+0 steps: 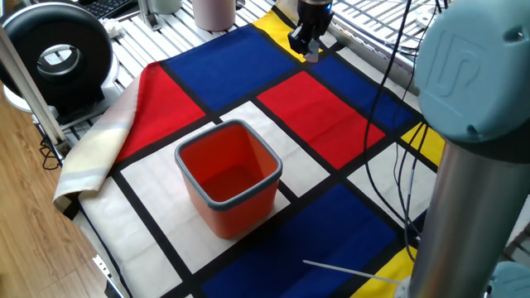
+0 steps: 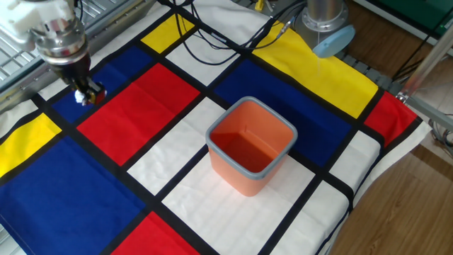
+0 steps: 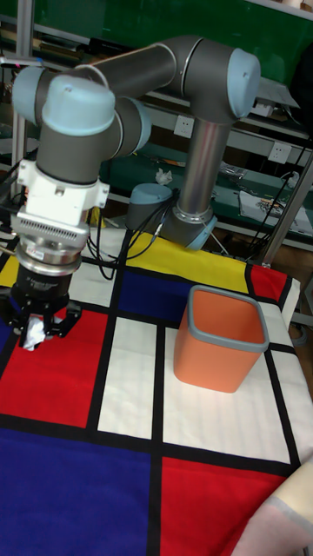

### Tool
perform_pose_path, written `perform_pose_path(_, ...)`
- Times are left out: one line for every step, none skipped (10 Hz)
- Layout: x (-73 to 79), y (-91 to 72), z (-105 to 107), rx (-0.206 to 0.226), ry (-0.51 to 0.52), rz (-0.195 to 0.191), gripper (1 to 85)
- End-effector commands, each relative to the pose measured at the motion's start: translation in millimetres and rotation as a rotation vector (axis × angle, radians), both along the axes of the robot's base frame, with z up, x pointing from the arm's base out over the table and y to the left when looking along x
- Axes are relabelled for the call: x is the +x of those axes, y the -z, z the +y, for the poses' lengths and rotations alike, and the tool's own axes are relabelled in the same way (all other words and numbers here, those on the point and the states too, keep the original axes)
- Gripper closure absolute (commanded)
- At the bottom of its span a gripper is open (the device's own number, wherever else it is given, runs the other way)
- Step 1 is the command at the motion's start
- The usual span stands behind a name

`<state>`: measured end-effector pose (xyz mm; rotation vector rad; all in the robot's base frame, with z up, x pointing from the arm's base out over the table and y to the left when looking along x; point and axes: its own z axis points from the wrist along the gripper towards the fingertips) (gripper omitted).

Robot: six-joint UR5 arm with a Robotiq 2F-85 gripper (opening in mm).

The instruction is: Put the garbage in the trash can

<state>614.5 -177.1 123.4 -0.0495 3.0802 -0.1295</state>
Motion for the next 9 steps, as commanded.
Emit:
perform_pose_path(-10.2, -10.9, 15, 0.001, 0.038, -0.011, 84.7)
perform_pose_path(-12.8, -12.9, 22, 0.002, 0.053, -0.021, 84.7)
perform_pose_path(-19.5, -17.4, 27, 0.0, 0.068, -0.024, 84.7)
perform_pose_path(-27.1, -23.1, 34, 0.007, 0.077, -0.022, 84.7)
perform_pose_path(-35.1, -31.3, 42, 0.007, 0.093, -0.019, 84.7)
perform_pose_path(-43.0, -40.3, 52, -0.008, 0.117, -0.017, 84.7)
perform_pose_path(-49.4, -45.8, 68, -0.003, 0.141, -0.024, 84.7)
perform_pose_path(-53.4, -42.8, 83, 0.02, 0.151, -0.039, 84.7)
perform_pose_path(-56.7, -36.8, 91, 0.011, 0.162, -0.05, 84.7)
